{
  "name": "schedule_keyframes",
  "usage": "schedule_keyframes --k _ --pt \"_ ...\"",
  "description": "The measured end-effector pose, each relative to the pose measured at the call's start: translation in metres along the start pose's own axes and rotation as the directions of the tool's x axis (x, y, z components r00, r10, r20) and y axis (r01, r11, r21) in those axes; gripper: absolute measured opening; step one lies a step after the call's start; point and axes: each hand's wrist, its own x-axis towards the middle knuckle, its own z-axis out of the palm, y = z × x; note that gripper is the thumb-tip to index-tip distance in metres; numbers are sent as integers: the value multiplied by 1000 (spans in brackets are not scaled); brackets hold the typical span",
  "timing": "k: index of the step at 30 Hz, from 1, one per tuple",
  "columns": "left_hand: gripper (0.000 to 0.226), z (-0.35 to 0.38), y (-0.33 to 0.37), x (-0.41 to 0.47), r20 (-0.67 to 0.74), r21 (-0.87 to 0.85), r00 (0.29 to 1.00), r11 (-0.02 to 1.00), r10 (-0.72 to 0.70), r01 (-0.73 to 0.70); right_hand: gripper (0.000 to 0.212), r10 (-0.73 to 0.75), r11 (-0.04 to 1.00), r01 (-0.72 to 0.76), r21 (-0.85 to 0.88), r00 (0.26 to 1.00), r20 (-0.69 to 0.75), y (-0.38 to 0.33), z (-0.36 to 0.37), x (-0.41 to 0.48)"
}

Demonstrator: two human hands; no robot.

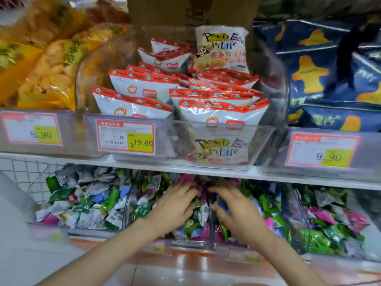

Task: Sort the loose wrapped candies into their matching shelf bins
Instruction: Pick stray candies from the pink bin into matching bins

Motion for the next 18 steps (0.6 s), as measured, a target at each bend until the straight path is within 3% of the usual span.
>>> schedule_keyframes --k 9,14,18 --pt "26 8 -6 -8 -63 -43 997 998 -53 51 30 -212 973 194 -123 964 -158 11 20 -5" --pt "28 2 6 -22 -54 -87 995 993 -86 81 31 -239 962 204 -180 950 -200 8 25 -14" --pt "30 -11 13 -40 -61 -201 993 976 -100 86 28 -205 978 189 -87 949 -239 6 23 -30"
